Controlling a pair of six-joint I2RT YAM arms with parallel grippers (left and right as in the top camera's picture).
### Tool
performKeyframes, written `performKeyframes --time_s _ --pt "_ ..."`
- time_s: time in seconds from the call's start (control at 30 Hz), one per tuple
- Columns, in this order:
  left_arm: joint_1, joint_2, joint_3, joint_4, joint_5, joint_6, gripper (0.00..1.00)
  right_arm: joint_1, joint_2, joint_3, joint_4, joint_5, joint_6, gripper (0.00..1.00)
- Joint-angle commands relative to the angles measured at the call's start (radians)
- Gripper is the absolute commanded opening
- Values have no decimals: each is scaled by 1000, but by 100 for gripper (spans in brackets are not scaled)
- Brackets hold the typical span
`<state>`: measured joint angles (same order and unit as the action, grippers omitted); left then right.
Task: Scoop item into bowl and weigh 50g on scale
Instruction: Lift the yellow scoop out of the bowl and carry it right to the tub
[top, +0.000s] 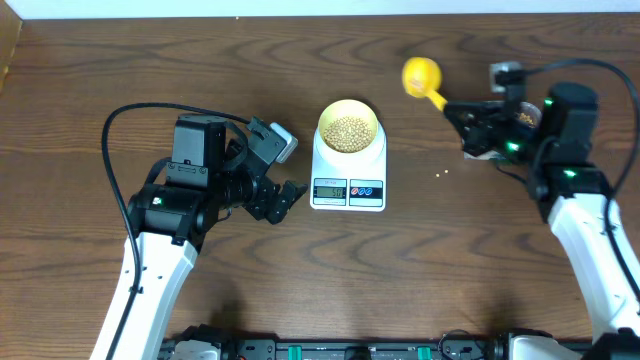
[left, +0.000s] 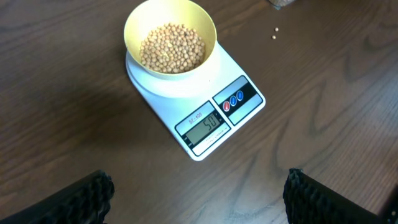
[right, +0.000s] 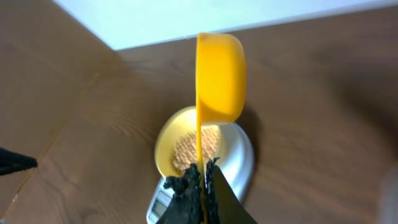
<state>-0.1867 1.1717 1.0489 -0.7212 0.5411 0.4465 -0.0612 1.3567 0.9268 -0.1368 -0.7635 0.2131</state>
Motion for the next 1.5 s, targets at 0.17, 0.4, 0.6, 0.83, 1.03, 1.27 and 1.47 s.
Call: performKeyframes --time_s 0.17,0.4,0.6,0.83,1.03,1.27,1.47 --pt "-2 4 -5 1 8 13 89 -143 -47 2 -161 6 -118 1" --pt "-2 4 -5 1 8 13 89 -244 -48 2 -253 73 -225 1" --pt "-2 4 -5 1 8 13 89 -274 -48 2 -346 174 -439 1" --pt "-2 4 -5 1 8 13 89 -272 -48 2 -357 322 -630 1" --pt "-2 4 -5 1 8 13 89 -271 -48 2 -357 407 -834 1" --pt "-2 4 -5 1 8 13 89 -271 -48 2 -342 451 -930 1" --pt "-2 4 -5 1 8 13 89 -271 -48 2 -341 482 -937 1"
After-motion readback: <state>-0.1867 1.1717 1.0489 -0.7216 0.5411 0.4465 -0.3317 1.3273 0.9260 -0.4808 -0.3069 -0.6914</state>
